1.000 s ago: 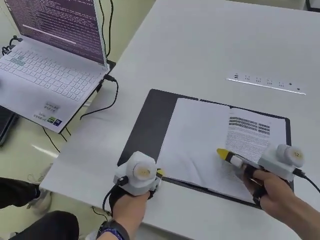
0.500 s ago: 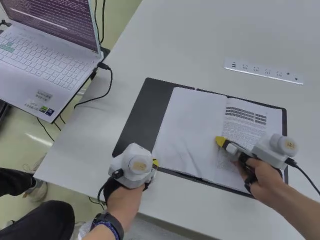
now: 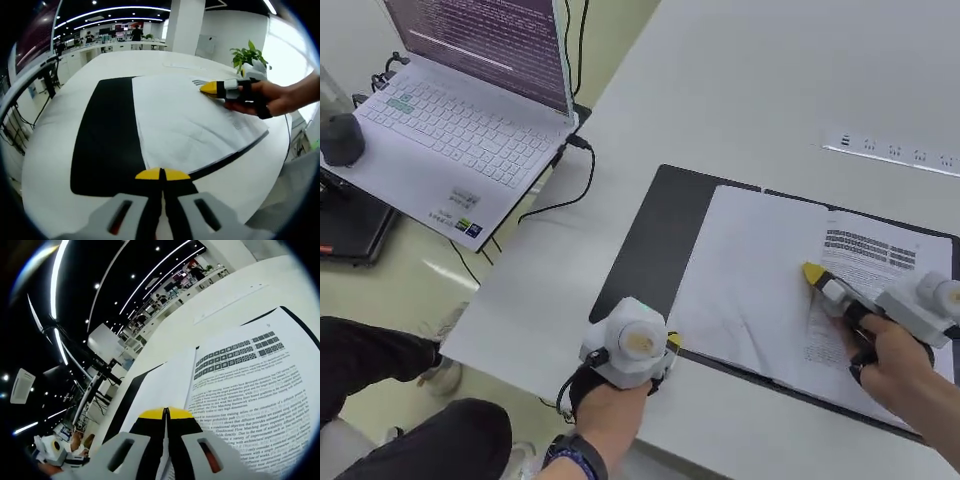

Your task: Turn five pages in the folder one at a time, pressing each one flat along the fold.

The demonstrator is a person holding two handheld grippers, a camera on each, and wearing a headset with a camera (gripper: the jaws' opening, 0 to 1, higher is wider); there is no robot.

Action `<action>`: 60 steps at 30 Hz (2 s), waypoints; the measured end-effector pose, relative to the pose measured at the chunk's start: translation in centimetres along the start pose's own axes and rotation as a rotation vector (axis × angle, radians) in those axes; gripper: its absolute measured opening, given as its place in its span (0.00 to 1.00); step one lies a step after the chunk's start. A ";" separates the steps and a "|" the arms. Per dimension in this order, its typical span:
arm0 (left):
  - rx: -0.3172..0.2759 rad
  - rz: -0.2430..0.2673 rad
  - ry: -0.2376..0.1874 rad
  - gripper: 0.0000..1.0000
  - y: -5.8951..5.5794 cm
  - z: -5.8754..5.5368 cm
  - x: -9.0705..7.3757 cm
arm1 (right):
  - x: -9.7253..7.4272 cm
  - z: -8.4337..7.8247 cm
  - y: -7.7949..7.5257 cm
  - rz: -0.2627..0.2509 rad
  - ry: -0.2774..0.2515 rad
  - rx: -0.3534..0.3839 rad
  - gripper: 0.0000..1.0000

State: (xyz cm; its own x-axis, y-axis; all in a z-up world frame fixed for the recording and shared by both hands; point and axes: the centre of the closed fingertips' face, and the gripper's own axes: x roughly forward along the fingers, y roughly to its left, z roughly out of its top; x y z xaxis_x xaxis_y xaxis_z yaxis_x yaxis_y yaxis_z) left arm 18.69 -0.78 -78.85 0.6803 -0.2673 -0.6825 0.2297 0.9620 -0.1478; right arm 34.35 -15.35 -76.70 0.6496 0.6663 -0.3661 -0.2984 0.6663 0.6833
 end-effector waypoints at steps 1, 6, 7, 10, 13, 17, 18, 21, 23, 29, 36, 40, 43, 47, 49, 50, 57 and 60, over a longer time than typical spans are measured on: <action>0.013 0.001 0.002 0.00 -0.1 0.0 0.0 | 0.1 0.1 0.1 -0.002 -0.005 0.002 0.00; -0.005 -0.008 -0.002 0.00 0.0 0.0 0.0 | 0.2 0.9 1.0 -0.014 -0.021 0.008 0.00; 0.000 -0.009 -0.003 0.00 -0.1 0.0 0.0 | 0.3 1.1 1.2 -0.015 -0.024 0.009 0.00; -0.001 -0.010 -0.005 0.00 -0.1 0.0 0.0 | 1.1 1.8 0.0 -0.019 -0.029 0.012 0.00; -0.037 -0.017 -0.001 0.00 0.0 0.0 0.0 | 1.4 2.4 -0.2 -0.030 -0.045 0.026 0.00; -0.034 -0.024 0.013 0.00 0.0 0.0 0.0 | 1.8 3.0 -0.6 -0.033 -0.066 0.040 0.00; -0.029 -0.024 0.013 0.00 -0.1 0.0 0.0 | 1.8 3.1 -0.4 -0.035 -0.072 0.043 0.00; -0.024 -0.024 0.008 0.00 -0.1 0.0 0.0 | 2.0 3.5 -0.3 -0.039 -0.088 0.057 0.00; -0.019 -0.027 0.007 0.00 -0.1 -0.1 0.0 | 2.4 3.8 -1.2 -0.042 -0.095 0.068 0.00; -0.043 -0.041 0.009 0.00 0.0 0.0 0.1 | 2.5 4.2 -0.6 -0.037 -0.109 0.081 0.00; -0.032 -0.045 0.009 0.00 -0.1 0.1 0.2 | 3.0 5.0 -0.4 -0.046 -0.133 0.106 0.00; -0.066 -0.049 0.006 0.00 -0.1 0.1 0.1 | 3.5 5.5 -0.6 -0.049 -0.130 0.108 0.00; -0.054 -0.044 0.004 0.00 -0.1 0.1 0.2 | 3.9 5.9 -1.0 -0.058 -0.145 0.124 0.00; -0.052 -0.047 0.007 0.00 0.0 0.1 0.2 | 4.6 6.6 -1.6 -0.070 -0.162 0.133 0.00; -0.045 -0.048 0.008 0.00 -0.1 0.1 0.2 | 4.8 6.8 -1.7 -0.072 -0.165 0.134 0.00; -0.043 -0.049 0.009 0.00 0.0 0.1 0.2 | 5.0 7.0 -1.7 -0.073 -0.164 0.136 0.00; -0.036 -0.051 0.010 0.00 0.0 0.1 0.3 | 7.8 8.8 -4.6 -0.094 -0.164 0.148 0.00; -0.031 -0.051 0.013 0.00 0.0 0.0 0.4 | 8.4 9.3 -5.5 -0.102 -0.182 0.180 0.00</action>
State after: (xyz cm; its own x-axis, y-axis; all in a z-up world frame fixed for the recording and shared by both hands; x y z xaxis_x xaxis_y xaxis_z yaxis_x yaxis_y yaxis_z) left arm 18.96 -0.87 -79.06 0.6593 -0.3159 -0.6823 0.2422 0.9483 -0.2051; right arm 47.91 -16.55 -77.67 0.7897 0.5167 -0.3308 -0.1062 0.6462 0.7558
